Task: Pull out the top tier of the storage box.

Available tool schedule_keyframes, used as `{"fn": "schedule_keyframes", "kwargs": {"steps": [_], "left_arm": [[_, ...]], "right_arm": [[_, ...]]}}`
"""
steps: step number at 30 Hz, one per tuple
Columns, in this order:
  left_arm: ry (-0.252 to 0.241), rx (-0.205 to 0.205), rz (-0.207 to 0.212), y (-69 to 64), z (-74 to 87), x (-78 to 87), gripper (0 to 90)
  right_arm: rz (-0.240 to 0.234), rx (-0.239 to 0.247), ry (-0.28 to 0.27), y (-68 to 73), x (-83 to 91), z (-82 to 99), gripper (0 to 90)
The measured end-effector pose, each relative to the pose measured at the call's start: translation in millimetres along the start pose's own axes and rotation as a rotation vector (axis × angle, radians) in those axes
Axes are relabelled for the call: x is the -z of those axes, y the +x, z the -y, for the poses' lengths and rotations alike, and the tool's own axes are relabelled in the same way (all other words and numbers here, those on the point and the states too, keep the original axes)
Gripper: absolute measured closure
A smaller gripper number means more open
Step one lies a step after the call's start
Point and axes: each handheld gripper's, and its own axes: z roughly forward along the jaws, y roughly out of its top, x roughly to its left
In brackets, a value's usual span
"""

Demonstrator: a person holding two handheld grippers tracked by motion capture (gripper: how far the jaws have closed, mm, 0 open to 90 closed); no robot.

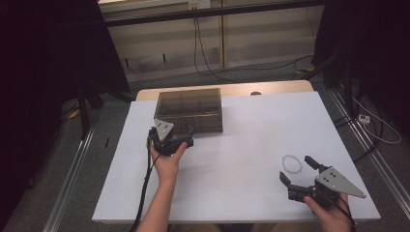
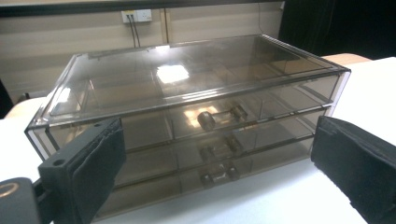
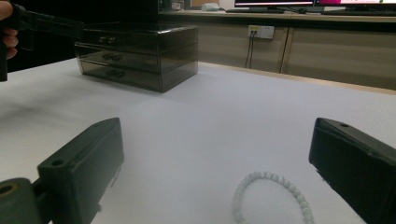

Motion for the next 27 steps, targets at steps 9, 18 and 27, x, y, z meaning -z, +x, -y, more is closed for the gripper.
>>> {"fn": "schedule_keyframes", "kwargs": {"steps": [9,18,27], "left_arm": [[0.002,0.007,-0.02,-3.6,-0.3,-6.7,4.2],[0.003,0.001,-0.034,-7.3,-7.4,-11.7,4.2],[-0.002,0.003,-0.043,-10.0,-7.1,-19.1,5.2]], "right_arm": [[-0.006,0.003,-0.002,0.3,-0.2,-0.1,2.6],[-0.008,0.004,0.002,0.8,-0.2,0.0,2.5],[-0.011,0.004,0.001,0.9,-0.5,0.2,2.6]]}}
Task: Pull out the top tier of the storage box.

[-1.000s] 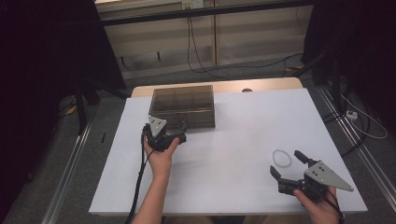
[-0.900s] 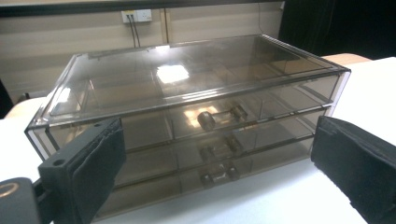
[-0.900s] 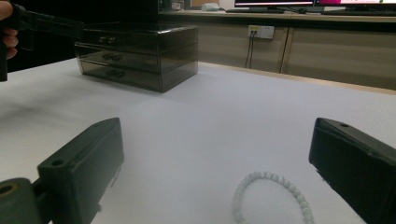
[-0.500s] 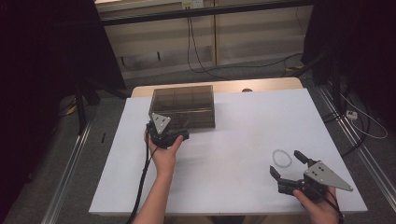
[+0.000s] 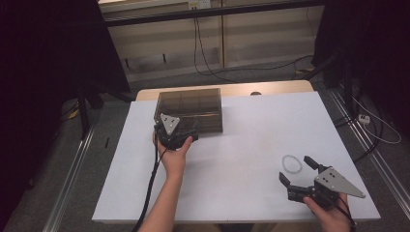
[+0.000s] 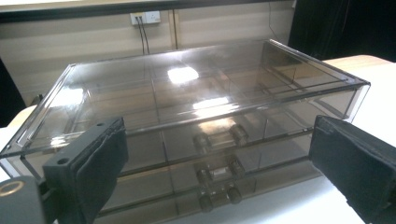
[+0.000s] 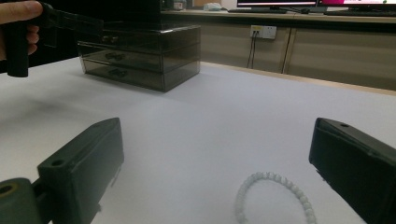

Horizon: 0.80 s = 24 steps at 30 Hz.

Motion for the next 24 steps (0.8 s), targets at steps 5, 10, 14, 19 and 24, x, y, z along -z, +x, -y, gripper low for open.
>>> {"fn": "schedule_keyframes", "kwargs": {"steps": [5,10,14,19,24], "left_arm": [[0.007,-0.007,-0.009,1.0,0.6,-2.1,5.4],[0.015,-0.063,-0.029,1.6,1.6,-3.1,5.4],[0.026,-0.143,-0.057,-0.2,2.6,-3.4,6.0],[0.034,-0.214,-0.079,-1.3,4.2,-4.2,6.7],[0.023,-0.329,-0.117,-3.3,5.0,-3.7,8.0]], "right_arm": [[-0.008,0.003,0.006,0.9,-0.9,0.4,2.6],[-0.01,0.007,0.004,0.9,-0.9,0.3,2.6],[-0.009,0.006,0.006,0.9,-1.2,0.4,2.6],[-0.01,0.008,0.006,0.9,-1.0,0.4,2.6],[-0.008,0.005,0.008,0.6,-1.0,0.6,2.6]]}}
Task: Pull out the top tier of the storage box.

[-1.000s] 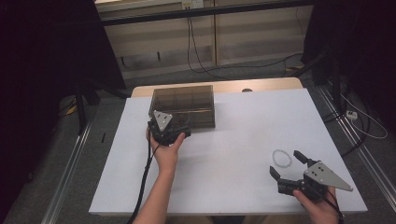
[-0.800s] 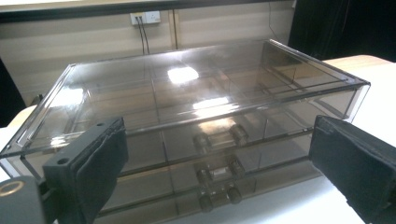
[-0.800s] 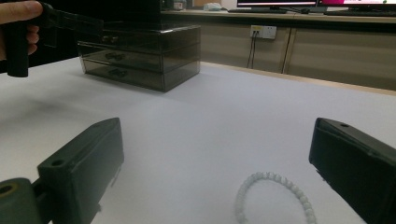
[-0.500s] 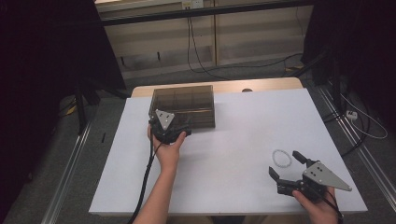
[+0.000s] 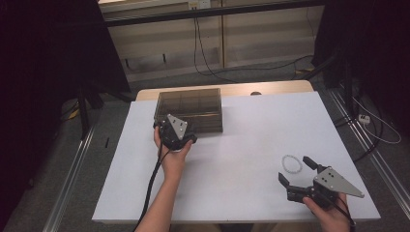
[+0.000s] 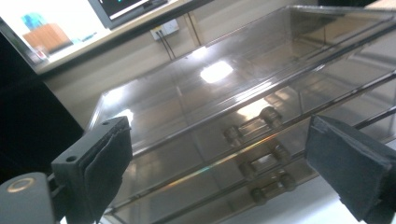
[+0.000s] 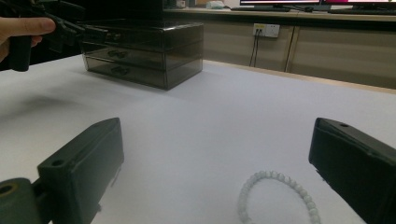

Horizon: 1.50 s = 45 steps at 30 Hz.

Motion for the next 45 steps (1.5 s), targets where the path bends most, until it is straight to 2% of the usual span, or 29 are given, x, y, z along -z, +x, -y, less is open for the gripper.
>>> {"fn": "schedule_keyframes", "kwargs": {"steps": [1,2,3,4,6,7,8,9,10,11,14,15,16,17,18,19,26,32,35,38,43,45], "left_arm": [[-0.002,-0.014,-0.001,-0.3,0.1,0.1,8.2],[-0.005,-0.045,-0.01,-1.2,0.3,0.0,8.6],[-0.005,-0.045,-0.01,-1.2,0.3,0.0,8.8],[-0.006,-0.071,-0.015,-1.9,0.6,-0.1,8.9],[-0.006,-0.081,-0.02,-2.8,1.0,-0.5,9.0],[0.001,-0.119,-0.033,-3.9,1.5,-0.7,9.2],[0.001,-0.119,-0.033,-3.9,1.5,-0.7,9.6],[0.003,-0.158,-0.046,-5.2,2.2,-1.3,10.0],[0.003,-0.158,-0.046,-5.2,2.2,-1.3,10.4],[0.006,-0.201,-0.054,-5.6,2.7,-1.4,11.0],[0.0,-0.228,-0.066,-6.9,3.5,-2.2,12.1],[0.001,-0.269,-0.075,-7.7,3.4,-1.7,13.1],[0.001,-0.269,-0.075,-7.7,3.4,-1.7,13.9],[0.002,-0.289,-0.082,-8.4,3.5,-1.6,13.9],[0.002,-0.329,-0.097,-9.6,3.9,-1.6,15.8],[0.008,-0.347,-0.1,-10.0,3.9,-1.4,16.7],[0.003,-0.401,-0.106,-12.9,5.0,-2.4,21.3],[0.018,-0.455,-0.118,-14.6,7.5,-4.7,24.1],[0.011,-0.455,-0.124,-15.1,7.6,-4.9,24.9],[0.003,-0.476,-0.13,-16.4,7.5,-5.0,26.3],[0.0,-0.485,-0.122,-17.4,7.9,-5.6,27.6],[-0.003,-0.497,-0.134,-18.3,8.4,-6.1,29.3]], "right_arm": [[-0.001,0.001,0.0,0.0,-0.1,0.0,2.6],[-0.001,0.001,0.0,0.1,-0.1,0.0,2.6],[-0.001,0.001,0.0,0.1,-0.1,0.0,2.6],[-0.002,0.001,0.0,0.3,-0.1,-0.1,2.6],[-0.001,0.001,0.0,0.2,0.0,-0.2,2.6],[-0.001,0.002,0.0,0.1,0.0,-0.1,2.6],[-0.001,0.002,0.0,0.1,0.0,-0.1,2.6],[0.0,0.003,0.0,-0.3,0.0,0.0,2.6],[-0.001,0.002,0.0,-0.4,0.1,0.0,2.6],[0.0,0.002,-0.001,-0.4,0.1,-0.1,2.6],[-0.001,0.002,0.0,-0.5,0.3,0.0,2.6],[0.0,0.002,0.001,-0.6,0.3,0.0,2.6],[0.0,0.003,0.0,-0.6,0.2,0.0,2.6],[0.0,0.003,0.0,-0.6,0.2,0.0,2.6],[0.0,0.004,0.001,-0.6,0.2,0.0,2.7],[-0.001,0.004,0.001,-0.6,0.2,0.0,2.7],[0.002,0.006,-0.002,-1.1,0.5,-0.3,2.7],[0.001,0.009,-0.002,-1.1,0.5,-0.4,2.7],[0.003,0.012,-0.002,-1.4,0.6,-0.4,2.8],[0.003,0.01,-0.003,-1.8,0.5,-0.4,2.8],[0.004,0.013,-0.003,-1.5,0.7,-0.6,2.8],[0.003,0.013,-0.002,-1.4,0.6,-0.5,2.8]]}}
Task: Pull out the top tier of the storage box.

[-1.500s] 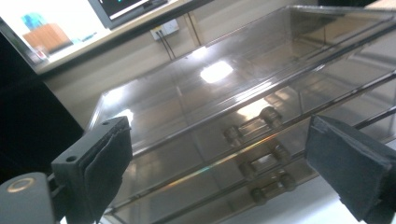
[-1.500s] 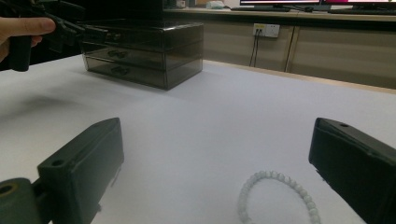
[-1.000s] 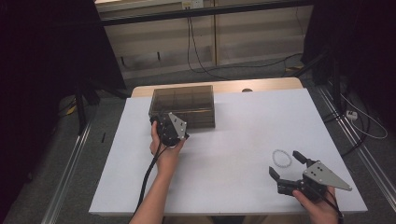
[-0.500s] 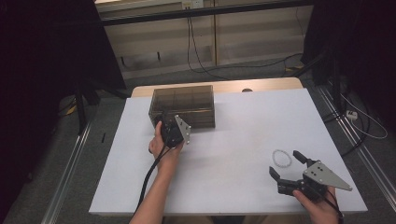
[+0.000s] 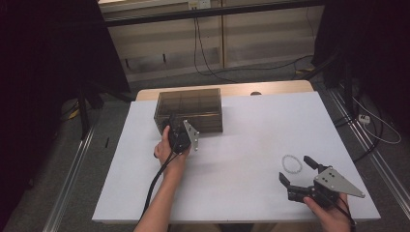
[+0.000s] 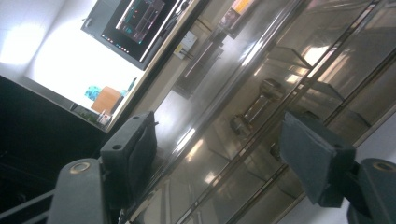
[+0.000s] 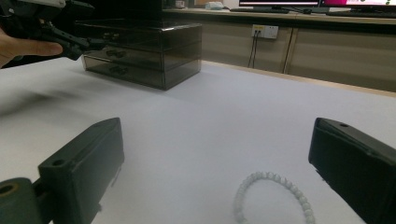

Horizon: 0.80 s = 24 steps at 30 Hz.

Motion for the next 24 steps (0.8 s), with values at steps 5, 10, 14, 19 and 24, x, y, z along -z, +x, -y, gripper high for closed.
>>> {"fn": "schedule_keyframes", "kwargs": {"steps": [5,10,14,19,24], "left_arm": [[0.008,-0.025,-0.004,0.0,0.8,-0.5,32.9],[0.004,-0.035,-0.01,0.7,0.9,-0.6,33.5],[0.006,-0.036,-0.01,0.8,2.2,-2.2,33.9],[0.004,-0.045,-0.01,0.9,2.6,-2.4,35.1],[-0.004,-0.055,-0.011,0.8,3.2,-3.6,35.4]], "right_arm": [[0.0,0.001,0.002,-0.3,0.0,0.2,3.0],[-0.001,0.001,0.001,-0.3,0.0,0.2,3.1],[-0.003,0.0,0.0,-0.4,-0.1,0.2,3.1],[-0.002,0.001,0.001,-0.4,0.2,0.2,3.1],[-0.004,0.001,0.0,-0.4,-0.1,0.2,3.1]]}}
